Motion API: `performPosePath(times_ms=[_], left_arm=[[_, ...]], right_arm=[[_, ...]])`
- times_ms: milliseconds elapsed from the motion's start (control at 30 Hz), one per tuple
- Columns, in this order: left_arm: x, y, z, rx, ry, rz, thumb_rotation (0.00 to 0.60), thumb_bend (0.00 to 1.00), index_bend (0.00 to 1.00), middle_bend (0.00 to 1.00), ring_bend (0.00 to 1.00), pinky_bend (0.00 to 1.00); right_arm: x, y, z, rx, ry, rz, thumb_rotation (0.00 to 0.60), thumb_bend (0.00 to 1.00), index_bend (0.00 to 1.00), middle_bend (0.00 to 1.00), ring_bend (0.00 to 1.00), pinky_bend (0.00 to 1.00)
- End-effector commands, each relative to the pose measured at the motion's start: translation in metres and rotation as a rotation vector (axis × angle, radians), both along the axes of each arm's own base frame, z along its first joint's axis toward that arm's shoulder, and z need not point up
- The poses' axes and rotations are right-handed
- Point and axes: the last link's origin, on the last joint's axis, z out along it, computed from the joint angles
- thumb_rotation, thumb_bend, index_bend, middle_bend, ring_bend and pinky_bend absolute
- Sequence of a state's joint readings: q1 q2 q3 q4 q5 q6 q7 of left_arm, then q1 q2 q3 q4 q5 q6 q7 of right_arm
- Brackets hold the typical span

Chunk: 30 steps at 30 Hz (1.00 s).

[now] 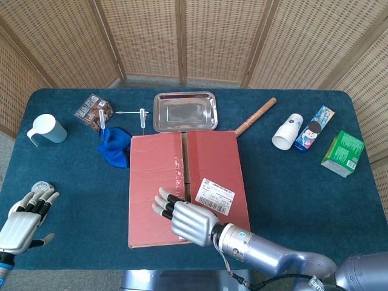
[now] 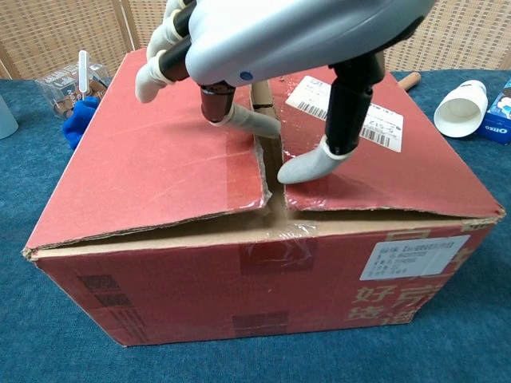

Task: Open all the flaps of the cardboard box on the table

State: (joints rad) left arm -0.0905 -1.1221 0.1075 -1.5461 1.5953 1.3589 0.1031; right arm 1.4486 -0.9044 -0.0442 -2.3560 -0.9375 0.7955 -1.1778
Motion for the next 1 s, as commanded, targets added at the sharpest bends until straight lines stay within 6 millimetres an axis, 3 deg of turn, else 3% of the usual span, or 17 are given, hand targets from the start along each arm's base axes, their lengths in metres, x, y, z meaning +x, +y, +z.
performPosePath(times_ms=[33,633,700,867,1000], left_arm=[[0.0,0.0,0.0,-0.001,-0.002,-0.001,0.6,0.0,0.0,0.0,0.0,0.0],[0.001,-0.002,-0.001,-0.01,-0.005,-0.003,0.6,0.0,0.0,0.0,0.0,0.0],[0.001,-0.002,-0.002,-0.012,-0.005,-0.004,0.6,0.0,0.0,0.0,0.0,0.0],[0.002,-0.002,-0.002,-0.014,-0.009,-0.005,0.6,0.0,0.0,0.0,0.0,0.0],[0.002,-0.001,-0.003,-0.018,-0.009,-0.005,0.6,0.0,0.0,0.0,0.0,0.0]], right_arm=[[-0.002,0.0,0.001,0.0,0.002,0.004,0.29,0.35,0.57,0.0,0.0,0.0],[-0.003,-0.002,0.014,-0.065,-0.001,0.083,0.288,0.36,0.58,0.0,0.0,0.0],[-0.003,-0.003,0.015,-0.068,-0.014,0.076,0.277,0.34,0.5,0.0,0.0,0.0],[-0.003,-0.003,0.014,-0.038,-0.051,0.021,0.264,0.25,0.06,0.0,0.0,0.0],[-0.001,-0.002,0.014,-0.03,-0.06,0.025,0.3,0.14,0.0,0.0,0.0,0.0]])
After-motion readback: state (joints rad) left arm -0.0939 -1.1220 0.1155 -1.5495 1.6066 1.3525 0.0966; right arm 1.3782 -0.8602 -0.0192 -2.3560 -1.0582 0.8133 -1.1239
